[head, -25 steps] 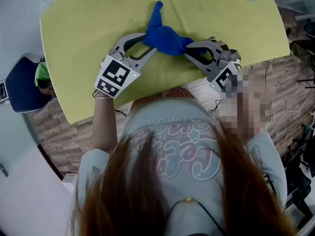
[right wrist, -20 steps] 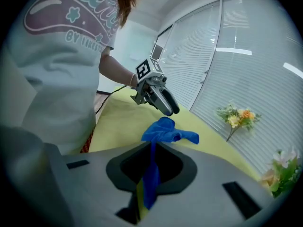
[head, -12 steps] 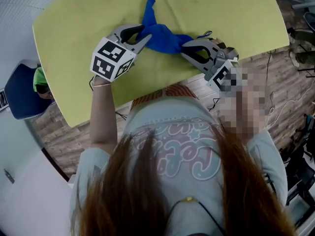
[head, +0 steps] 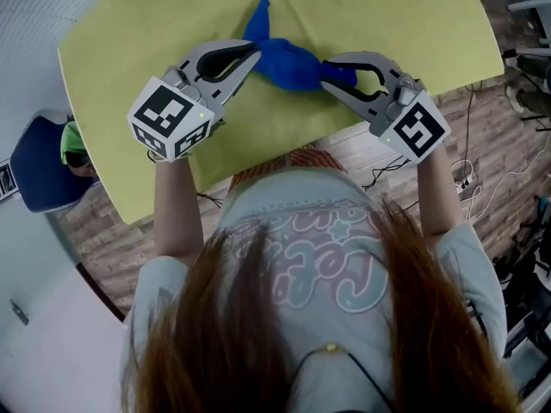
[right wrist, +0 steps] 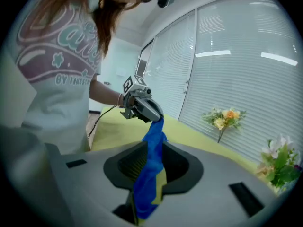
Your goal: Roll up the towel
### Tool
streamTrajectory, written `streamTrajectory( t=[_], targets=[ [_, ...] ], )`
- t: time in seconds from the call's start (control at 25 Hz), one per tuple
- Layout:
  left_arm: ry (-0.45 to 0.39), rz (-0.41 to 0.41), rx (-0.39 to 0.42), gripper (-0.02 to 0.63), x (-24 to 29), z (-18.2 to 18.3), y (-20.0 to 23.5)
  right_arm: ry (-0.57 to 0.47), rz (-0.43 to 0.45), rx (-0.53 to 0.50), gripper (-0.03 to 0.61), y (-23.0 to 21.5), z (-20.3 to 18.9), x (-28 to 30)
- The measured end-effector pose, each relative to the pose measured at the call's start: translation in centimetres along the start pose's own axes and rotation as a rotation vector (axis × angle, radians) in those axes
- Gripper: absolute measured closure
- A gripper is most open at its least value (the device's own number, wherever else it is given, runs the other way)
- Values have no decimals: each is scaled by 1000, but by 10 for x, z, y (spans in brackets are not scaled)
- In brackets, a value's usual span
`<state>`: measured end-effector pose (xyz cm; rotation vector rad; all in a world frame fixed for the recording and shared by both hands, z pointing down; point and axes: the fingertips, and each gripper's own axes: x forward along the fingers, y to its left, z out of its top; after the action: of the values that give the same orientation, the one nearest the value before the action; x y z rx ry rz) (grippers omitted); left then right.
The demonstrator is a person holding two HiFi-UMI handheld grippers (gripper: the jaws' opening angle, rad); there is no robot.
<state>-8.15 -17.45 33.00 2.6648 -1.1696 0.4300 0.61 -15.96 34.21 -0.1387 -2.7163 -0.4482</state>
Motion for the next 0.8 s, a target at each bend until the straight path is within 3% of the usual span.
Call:
streamTrajectory(
  t=[0.12,0.2,0.44,0.6,0.8],
  targets=[
    [-33,-2,88,587,-4,35,-9,-150,-76,124,489,-23,38,-13],
    [-45,-12,146,586,-4,55,-16,-189,-89,105,488,-35,60,-10],
    [-52,-29,277,588,12,98,-35,-229,-13,40,449,-50,94,7],
    [-128,-24,250,587,0,119,-32,-293,-39,23,565,-62,116,-3],
    [-199,-18,247,573,-22,119,-19,-313,-61,-86,566,-67,141,-7]
  ],
)
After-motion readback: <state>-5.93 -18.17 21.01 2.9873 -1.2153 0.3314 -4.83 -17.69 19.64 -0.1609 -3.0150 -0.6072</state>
